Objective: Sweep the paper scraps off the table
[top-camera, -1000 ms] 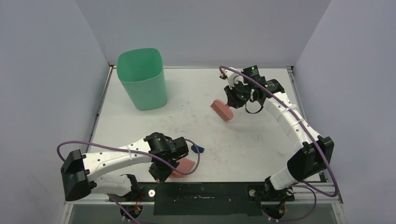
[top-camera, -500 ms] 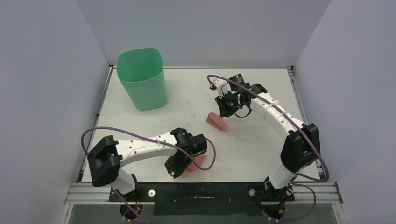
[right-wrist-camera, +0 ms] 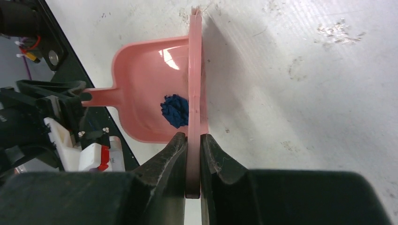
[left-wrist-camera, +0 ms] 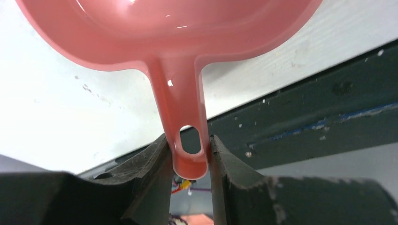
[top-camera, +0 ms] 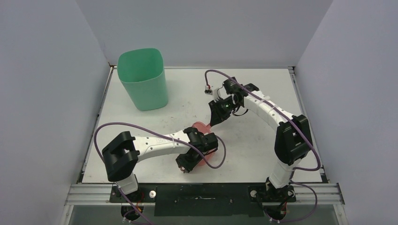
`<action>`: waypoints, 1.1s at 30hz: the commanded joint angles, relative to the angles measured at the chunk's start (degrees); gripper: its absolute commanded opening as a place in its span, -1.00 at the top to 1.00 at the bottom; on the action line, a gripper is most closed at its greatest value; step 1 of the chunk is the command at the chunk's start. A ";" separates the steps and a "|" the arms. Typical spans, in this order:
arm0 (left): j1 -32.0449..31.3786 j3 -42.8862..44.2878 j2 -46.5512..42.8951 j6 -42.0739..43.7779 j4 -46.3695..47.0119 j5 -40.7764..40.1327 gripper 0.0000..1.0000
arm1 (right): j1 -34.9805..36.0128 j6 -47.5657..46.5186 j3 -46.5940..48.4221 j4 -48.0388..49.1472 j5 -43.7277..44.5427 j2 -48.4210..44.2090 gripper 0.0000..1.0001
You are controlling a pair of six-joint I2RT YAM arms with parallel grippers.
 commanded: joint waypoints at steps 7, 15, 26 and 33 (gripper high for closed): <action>-0.25 -1.46 -4.78 2.58 20.13 -13.12 0.08 | -17.99 -6.20 17.22 -12.74 -8.31 0.48 0.89; -2.03 -6.63 -9.21 3.16 25.71 -14.73 -0.09 | -28.16 -12.15 22.34 -17.03 -7.86 -0.59 0.89; -3.23 -25.36 -23.29 -0.96 39.85 -11.97 -0.06 | -29.39 -3.41 -1.96 12.54 20.38 -18.17 0.89; -3.24 -28.78 -23.26 0.39 45.63 -11.99 0.07 | -26.40 -1.89 -4.93 15.48 29.06 -19.72 0.89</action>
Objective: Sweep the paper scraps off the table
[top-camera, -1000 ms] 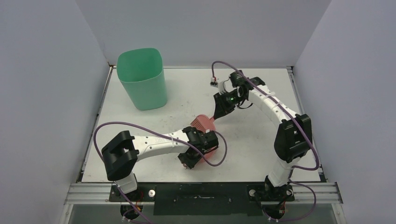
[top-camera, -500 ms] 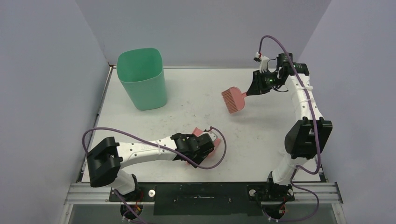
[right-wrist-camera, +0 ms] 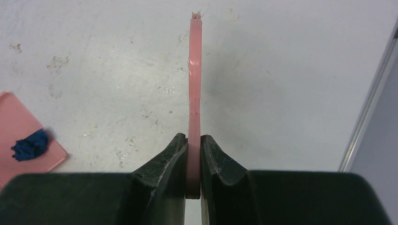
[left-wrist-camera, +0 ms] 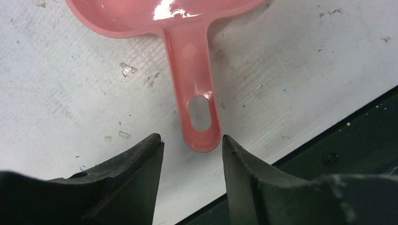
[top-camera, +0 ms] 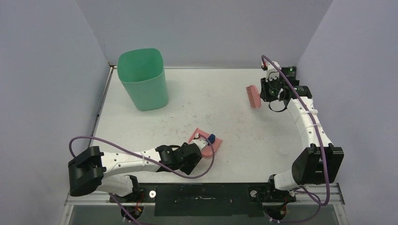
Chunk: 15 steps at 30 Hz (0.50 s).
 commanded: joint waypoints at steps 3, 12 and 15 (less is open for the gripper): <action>-0.05 -0.30 0.26 1.29 8.77 0.44 0.26 | 3.16 1.71 -0.23 5.74 8.10 -0.93 0.89; -0.18 5.10 2.95 0.15 4.15 0.16 0.76 | 13.30 5.51 -0.13 -1.33 -5.44 0.58 0.89; -0.12 8.09 3.52 -0.57 -0.54 1.32 0.87 | 17.31 4.62 -0.20 -2.77 -7.21 0.56 0.89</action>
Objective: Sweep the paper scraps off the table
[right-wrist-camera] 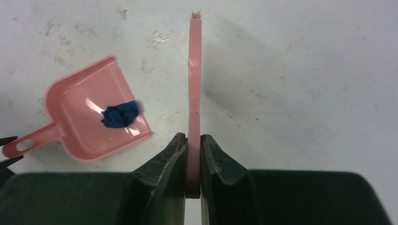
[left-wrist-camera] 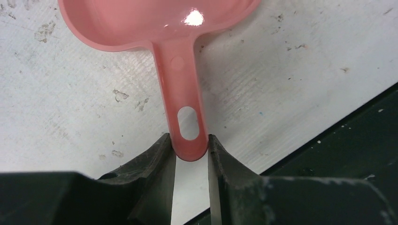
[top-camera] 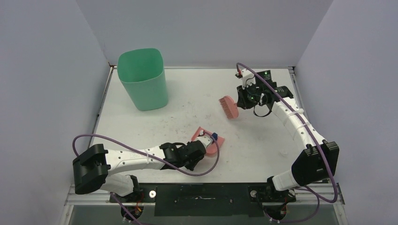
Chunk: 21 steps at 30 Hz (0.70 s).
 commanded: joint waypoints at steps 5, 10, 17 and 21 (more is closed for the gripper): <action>-0.10 12.11 4.65 -2.96 -13.13 3.04 1.00 | 9.26 -1.37 0.39 -3.82 -4.19 -0.24 0.89; -0.14 13.65 7.82 -3.10 -13.46 3.96 1.00 | 12.97 -1.34 -0.35 -5.87 -3.89 1.33 0.89; -0.10 13.40 10.26 -3.44 -9.25 3.24 1.00 | 13.32 -1.99 4.64 -13.37 -15.40 5.11 0.89; -0.14 11.42 10.21 -3.28 -5.17 2.12 1.00 | 10.55 -2.40 7.90 -15.46 -24.87 5.59 0.89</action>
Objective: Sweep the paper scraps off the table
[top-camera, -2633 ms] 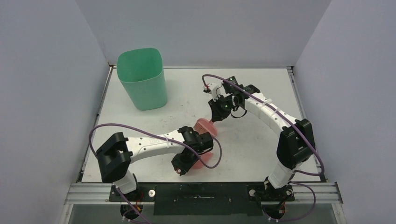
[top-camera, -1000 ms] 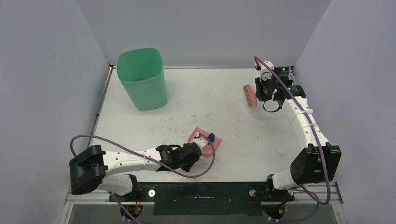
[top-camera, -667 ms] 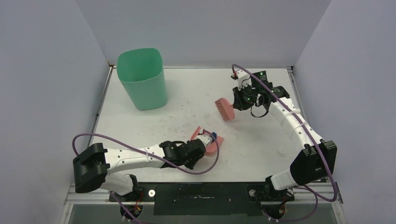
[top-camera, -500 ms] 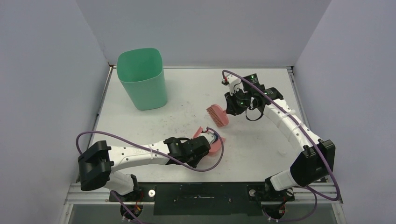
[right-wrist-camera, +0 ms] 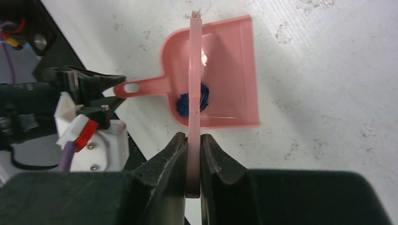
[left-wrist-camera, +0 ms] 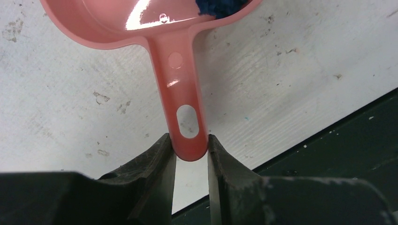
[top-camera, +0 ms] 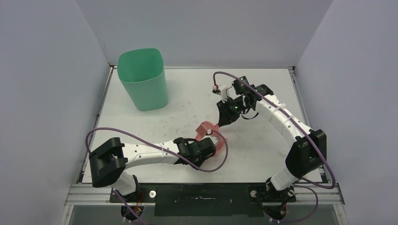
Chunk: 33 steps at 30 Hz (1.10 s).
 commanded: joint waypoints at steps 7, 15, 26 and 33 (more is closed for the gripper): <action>-0.14 -2.78 -2.12 -1.08 9.27 -1.17 1.00 | -12.02 -2.45 9.29 -3.58 -15.26 -0.84 0.89; -0.21 -3.69 -4.75 -0.81 9.69 -3.05 1.00 | -18.55 -8.46 17.99 -11.05 -15.17 2.28 0.89; 1.16 0.32 -9.04 1.21 3.82 -4.84 1.00 | -31.95 2.73 1.58 9.11 -8.01 -7.90 0.89; 6.24 3.55 -11.72 3.48 0.21 -3.38 1.00 | -39.11 3.62 -7.24 12.37 -11.10 -12.66 0.89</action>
